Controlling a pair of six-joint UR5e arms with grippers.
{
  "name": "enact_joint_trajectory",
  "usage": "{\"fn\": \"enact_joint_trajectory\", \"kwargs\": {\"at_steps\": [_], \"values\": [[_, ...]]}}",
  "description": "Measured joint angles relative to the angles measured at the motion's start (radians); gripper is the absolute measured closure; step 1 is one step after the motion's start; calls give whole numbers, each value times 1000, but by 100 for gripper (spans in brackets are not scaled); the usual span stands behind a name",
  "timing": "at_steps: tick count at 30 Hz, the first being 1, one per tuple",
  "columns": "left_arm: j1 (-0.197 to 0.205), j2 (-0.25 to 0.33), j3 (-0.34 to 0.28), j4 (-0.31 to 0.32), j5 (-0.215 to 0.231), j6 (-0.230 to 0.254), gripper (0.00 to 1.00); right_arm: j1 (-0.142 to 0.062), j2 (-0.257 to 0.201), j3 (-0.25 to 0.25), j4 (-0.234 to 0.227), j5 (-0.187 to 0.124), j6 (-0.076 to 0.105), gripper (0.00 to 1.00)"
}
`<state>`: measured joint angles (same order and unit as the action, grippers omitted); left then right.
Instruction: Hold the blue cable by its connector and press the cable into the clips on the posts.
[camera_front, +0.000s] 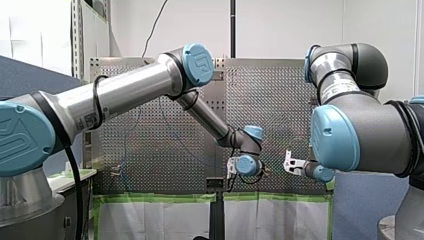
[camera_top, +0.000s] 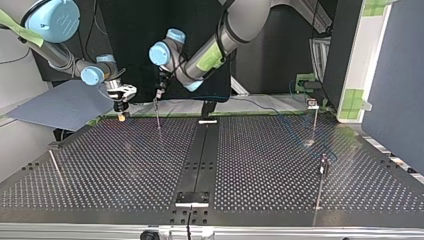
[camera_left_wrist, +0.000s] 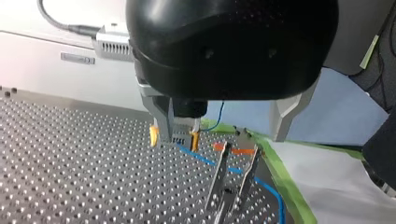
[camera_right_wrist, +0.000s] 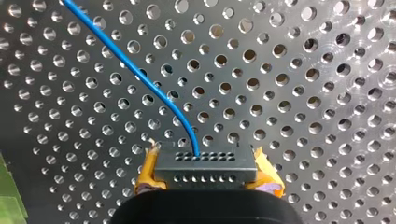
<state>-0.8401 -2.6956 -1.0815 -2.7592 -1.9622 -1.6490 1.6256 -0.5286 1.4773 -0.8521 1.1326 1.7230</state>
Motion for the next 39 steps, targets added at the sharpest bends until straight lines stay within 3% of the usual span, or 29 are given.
{"fn": "enact_joint_trajectory", "kwargs": {"at_steps": [14, 20, 32, 39], "values": [[27, -5, 0, 1, 12, -18, 0, -7, 2, 12, 19, 24, 1, 100], [29, -42, 19, -8, 17, -21, 0, -6, 7, 22, 16, 26, 1, 100], [21, -52, 31, 70, 0, -17, 0, -11, 19, 25, 7, 23, 2, 100], [19, -52, 37, 63, 0, -16, 0, -14, 20, 25, 5, 26, 4, 100]]}}
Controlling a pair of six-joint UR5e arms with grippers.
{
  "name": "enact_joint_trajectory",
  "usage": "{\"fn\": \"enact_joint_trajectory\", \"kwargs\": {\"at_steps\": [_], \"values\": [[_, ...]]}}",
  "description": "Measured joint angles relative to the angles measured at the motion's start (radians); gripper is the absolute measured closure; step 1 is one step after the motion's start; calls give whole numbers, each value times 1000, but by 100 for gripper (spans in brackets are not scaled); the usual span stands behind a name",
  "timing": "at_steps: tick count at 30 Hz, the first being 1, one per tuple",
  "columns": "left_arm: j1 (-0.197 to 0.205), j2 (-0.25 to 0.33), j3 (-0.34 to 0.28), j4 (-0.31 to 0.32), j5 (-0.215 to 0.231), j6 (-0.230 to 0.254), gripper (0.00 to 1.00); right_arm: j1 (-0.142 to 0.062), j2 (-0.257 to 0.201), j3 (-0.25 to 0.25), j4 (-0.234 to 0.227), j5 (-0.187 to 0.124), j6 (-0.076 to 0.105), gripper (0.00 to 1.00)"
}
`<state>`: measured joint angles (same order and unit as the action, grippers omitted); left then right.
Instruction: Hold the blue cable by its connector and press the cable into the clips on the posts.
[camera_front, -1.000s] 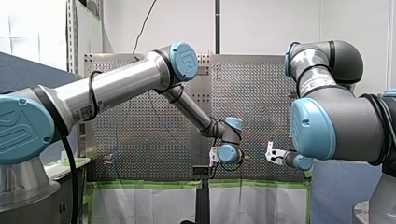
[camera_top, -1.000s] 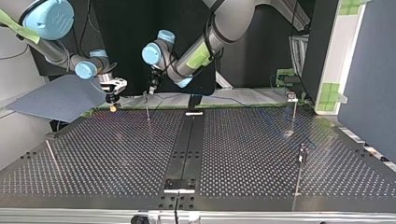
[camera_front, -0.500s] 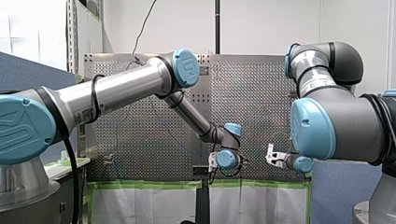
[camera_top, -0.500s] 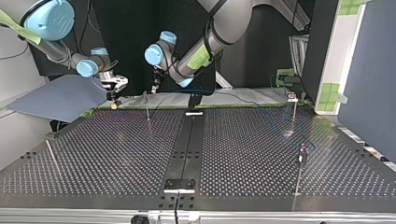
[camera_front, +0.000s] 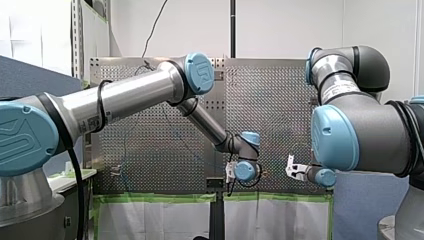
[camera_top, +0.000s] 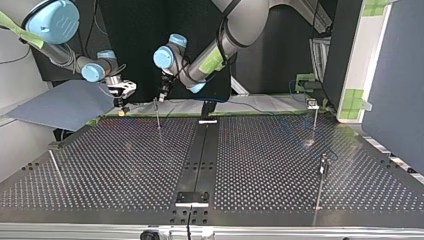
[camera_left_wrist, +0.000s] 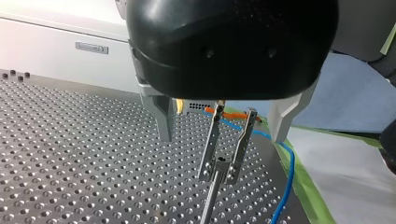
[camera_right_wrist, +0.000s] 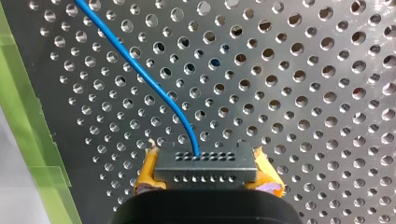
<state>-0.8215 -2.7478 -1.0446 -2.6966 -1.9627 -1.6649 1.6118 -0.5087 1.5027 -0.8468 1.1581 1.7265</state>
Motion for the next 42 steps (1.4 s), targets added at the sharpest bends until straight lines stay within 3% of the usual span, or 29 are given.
{"fn": "enact_joint_trajectory", "kwargs": {"at_steps": [6, 15, 29, 35, 42], "values": [[-1, 0, 0, -6, -3, 4, 0, -1, 0, 0, 0, -3, 0, 100], [-4, 0, -10, -39, -49, 60, 0, -1, 1, 0, -3, -8, 0, 100], [-5, 1, -14, -47, -71, 85, 0, 2, 3, 0, -3, -10, -1, 100], [-3, 1, -4, -47, -95, 119, 0, 2, 3, 0, -3, -12, -2, 100], [-10, 0, 33, -46, -61, 152, 0, 2, 3, 0, -3, -12, -2, 100]]}}
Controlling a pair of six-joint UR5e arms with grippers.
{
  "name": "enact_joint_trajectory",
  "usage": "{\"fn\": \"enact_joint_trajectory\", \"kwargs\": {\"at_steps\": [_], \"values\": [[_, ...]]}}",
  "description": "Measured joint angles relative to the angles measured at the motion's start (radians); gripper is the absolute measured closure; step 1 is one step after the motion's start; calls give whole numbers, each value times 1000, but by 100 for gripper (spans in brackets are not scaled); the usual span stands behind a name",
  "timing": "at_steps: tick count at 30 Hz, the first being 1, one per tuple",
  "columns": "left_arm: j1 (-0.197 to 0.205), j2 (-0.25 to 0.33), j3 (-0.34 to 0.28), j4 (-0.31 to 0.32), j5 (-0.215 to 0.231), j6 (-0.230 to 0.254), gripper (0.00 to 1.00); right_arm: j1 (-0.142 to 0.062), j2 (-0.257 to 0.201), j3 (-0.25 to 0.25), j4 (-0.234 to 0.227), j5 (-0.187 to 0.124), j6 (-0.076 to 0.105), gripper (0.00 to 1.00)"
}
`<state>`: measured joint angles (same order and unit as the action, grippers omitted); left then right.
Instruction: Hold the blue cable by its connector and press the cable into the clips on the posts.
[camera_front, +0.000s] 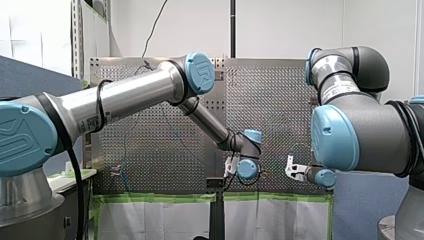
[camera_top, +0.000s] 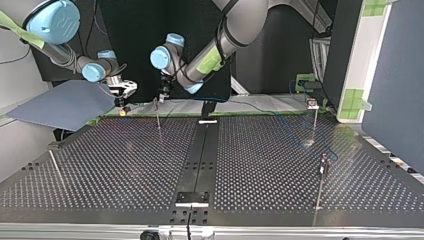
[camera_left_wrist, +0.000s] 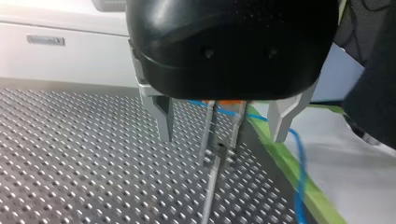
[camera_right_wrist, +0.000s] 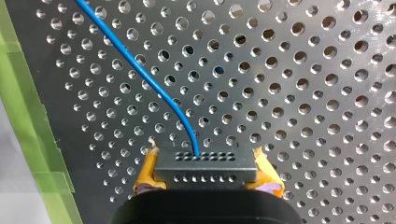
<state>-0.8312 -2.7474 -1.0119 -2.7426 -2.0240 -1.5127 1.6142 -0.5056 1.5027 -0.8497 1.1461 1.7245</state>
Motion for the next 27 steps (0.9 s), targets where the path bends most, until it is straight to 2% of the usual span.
{"fn": "enact_joint_trajectory", "kwargs": {"at_steps": [4, 12, 27], "values": [[-2, -1, 9, -5, 32, -23, 0, 0, 0, 0, 0, 0, 0, 100], [-1, -4, -12, -7, 95, -60, 0, 1, 0, 0, 0, 0, 0, 100], [-6, -5, -18, 4, 110, -85, 0, 1, 0, 0, 0, 0, 0, 100]]}}
